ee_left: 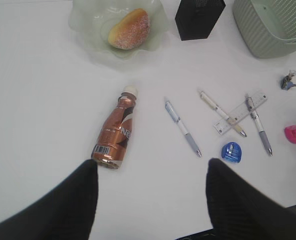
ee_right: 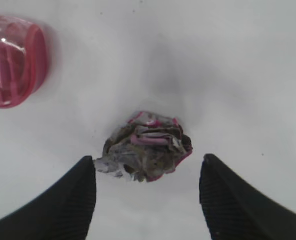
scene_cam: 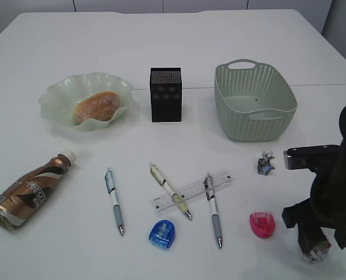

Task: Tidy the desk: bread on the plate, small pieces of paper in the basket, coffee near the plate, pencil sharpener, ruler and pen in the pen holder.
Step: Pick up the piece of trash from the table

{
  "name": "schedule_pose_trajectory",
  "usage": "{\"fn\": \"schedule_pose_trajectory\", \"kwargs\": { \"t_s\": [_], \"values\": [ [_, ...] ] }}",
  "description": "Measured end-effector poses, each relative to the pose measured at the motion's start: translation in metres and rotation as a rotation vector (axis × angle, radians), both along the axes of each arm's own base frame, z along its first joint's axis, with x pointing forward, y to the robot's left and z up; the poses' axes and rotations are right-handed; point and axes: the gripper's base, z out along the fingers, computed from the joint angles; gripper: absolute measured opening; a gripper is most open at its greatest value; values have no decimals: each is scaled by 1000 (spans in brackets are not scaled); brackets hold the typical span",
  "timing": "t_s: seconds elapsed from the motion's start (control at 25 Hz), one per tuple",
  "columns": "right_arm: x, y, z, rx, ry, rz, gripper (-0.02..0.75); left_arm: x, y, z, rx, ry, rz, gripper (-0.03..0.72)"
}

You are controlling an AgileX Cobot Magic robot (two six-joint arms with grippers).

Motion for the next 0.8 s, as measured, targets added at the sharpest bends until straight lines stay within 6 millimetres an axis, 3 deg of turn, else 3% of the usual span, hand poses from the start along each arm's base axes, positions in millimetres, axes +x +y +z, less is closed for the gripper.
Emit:
{"fn": "schedule_pose_trajectory", "kwargs": {
  "t_s": [0.8],
  "values": [
    [6, 2, -24, -8, 24, -7, 509, 0, 0, 0, 0, 0, 0, 487]
  ]
}}
